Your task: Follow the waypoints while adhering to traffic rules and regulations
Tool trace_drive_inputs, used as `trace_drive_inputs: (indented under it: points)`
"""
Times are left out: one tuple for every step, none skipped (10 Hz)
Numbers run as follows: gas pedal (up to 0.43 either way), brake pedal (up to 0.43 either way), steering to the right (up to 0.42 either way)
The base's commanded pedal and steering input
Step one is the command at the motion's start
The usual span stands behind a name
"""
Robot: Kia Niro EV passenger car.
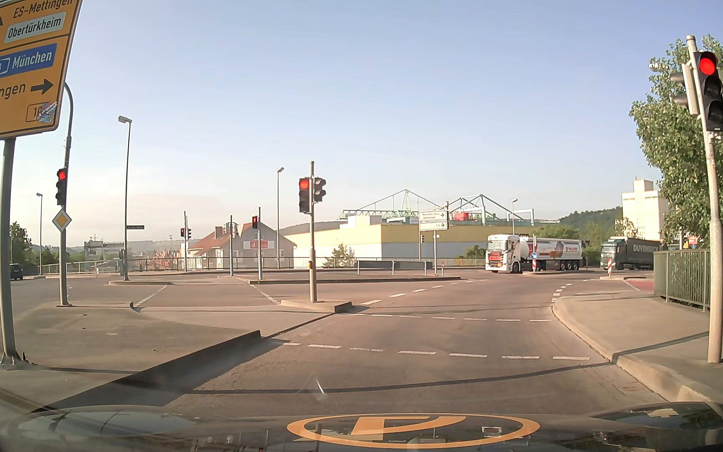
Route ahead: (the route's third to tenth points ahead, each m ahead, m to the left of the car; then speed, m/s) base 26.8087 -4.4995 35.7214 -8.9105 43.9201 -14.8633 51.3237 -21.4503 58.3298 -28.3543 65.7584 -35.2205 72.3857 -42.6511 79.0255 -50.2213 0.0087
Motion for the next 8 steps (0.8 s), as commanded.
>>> trace_drive_inputs:
  points:
    - [0.000,0.268,0.085]
    - [0.000,0.268,0.084]
    - [0.000,0.268,0.085]
    - [0.000,0.268,0.085]
    - [0.000,0.268,0.085]
    - [0.000,0.268,0.084]
    - [0.000,0.268,0.085]
    - [0.000,0.268,0.085]
